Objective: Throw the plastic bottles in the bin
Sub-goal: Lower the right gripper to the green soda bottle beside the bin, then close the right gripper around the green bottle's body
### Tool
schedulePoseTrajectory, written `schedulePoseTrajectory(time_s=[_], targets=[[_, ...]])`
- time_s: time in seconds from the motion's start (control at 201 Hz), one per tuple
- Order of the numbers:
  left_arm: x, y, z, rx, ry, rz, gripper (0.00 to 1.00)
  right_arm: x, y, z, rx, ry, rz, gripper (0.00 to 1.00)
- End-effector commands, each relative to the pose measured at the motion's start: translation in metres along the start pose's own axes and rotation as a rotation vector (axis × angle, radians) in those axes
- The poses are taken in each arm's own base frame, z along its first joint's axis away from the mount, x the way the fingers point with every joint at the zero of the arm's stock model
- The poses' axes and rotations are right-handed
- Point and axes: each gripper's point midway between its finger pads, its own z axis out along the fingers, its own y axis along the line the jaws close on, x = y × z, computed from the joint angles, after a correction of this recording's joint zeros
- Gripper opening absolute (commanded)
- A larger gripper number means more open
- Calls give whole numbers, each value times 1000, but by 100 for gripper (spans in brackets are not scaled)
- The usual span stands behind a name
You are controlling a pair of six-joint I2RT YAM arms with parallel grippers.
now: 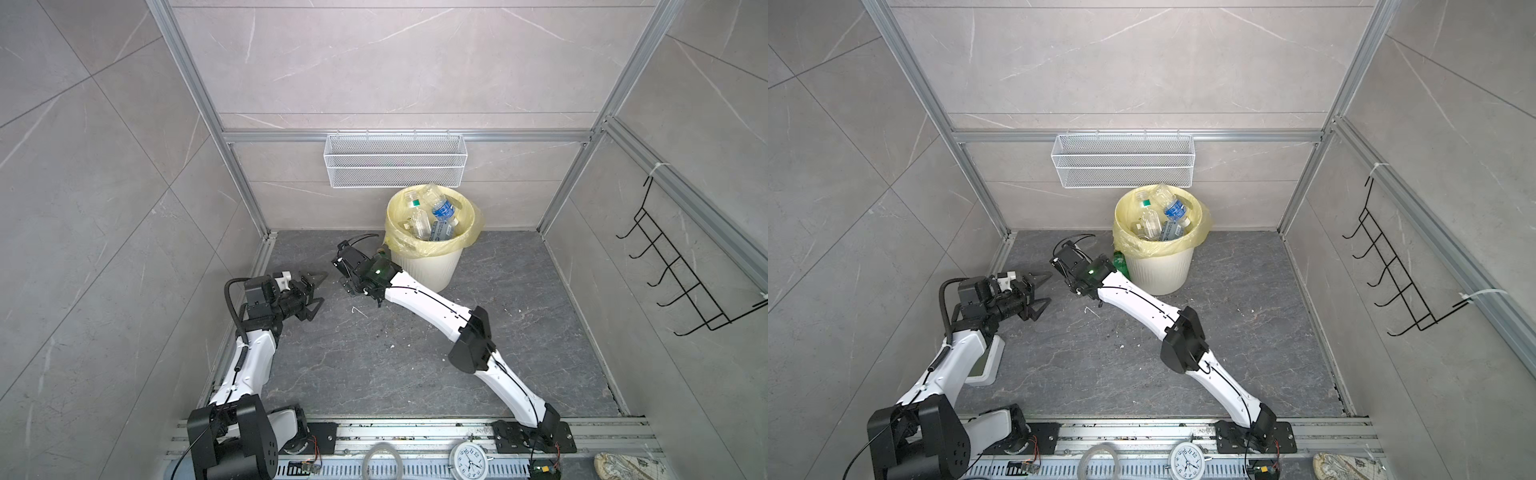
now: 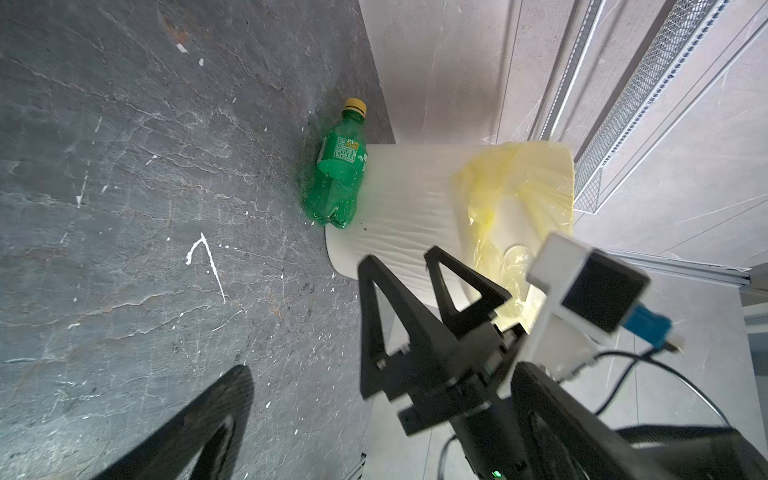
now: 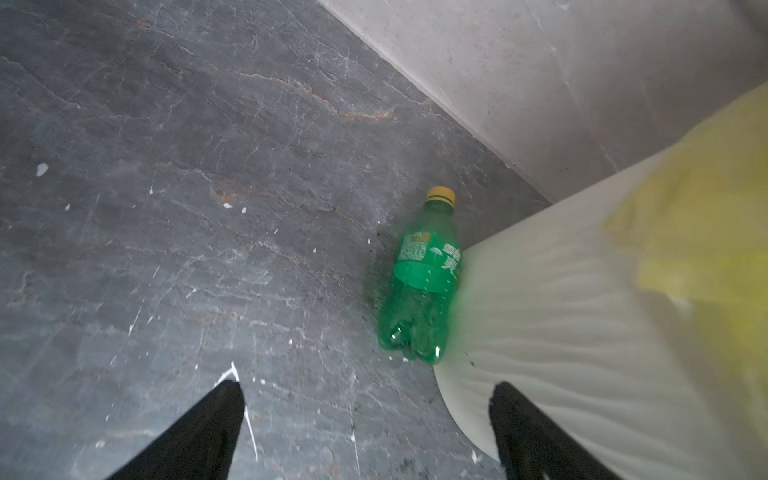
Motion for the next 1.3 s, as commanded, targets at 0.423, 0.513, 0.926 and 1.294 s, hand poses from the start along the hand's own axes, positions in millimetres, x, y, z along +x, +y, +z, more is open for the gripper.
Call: schedulePoseTrajectory(time_s=[0.423,0.513,0.926,1.294], targets=[[-9,-7,10,26,4,63,100,72,-36,92,83,209,112,91],[-7,-7,14,20,13,74,100,76,-40,100,87,213,131,90],[-4,-9,29,4,38,112,100,89,-48,122,106,230,179,84],[-3,-5,34,-4,55,119,100,101,-53,134,120,253,209,72]])
